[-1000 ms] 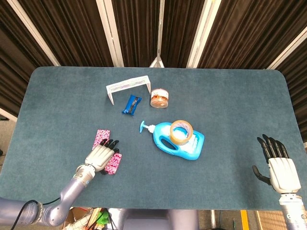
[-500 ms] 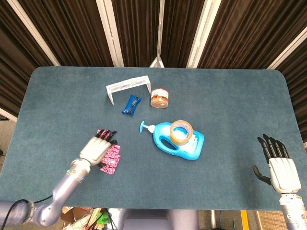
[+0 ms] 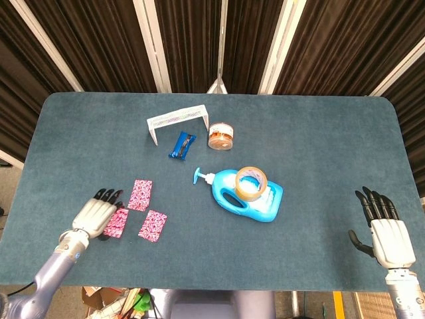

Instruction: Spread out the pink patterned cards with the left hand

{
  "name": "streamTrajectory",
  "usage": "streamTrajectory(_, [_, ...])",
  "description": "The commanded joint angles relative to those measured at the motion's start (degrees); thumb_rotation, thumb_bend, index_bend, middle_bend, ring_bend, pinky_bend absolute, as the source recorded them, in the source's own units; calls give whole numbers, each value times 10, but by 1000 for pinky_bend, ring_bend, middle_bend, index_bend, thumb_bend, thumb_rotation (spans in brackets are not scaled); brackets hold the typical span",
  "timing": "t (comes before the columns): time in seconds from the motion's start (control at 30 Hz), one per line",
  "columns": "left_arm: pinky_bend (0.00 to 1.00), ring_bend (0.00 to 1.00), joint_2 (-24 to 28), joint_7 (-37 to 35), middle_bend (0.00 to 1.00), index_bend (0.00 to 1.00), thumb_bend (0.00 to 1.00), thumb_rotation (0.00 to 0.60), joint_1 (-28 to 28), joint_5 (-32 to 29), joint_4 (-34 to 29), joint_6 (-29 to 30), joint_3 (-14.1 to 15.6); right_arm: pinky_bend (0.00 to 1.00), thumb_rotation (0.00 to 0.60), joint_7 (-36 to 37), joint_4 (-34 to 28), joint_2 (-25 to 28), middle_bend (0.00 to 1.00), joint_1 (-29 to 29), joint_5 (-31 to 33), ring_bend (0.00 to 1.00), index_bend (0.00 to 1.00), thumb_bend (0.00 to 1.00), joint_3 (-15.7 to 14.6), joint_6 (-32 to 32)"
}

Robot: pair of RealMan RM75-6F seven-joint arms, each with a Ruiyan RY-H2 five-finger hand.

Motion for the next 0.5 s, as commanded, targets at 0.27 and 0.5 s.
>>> streamTrajectory(0.27, [0,0,11,41,0,83,180,600,3,-37,-2,-1,7,87,600,1,-1,0,0,0,0,0,0,363,0,-1])
streamTrajectory(0.5, [0,0,16,40,0,28,166,600,8,-40,-9,1,3,87,600,0,-1,1,0,0,1,0,0,362,0,-2])
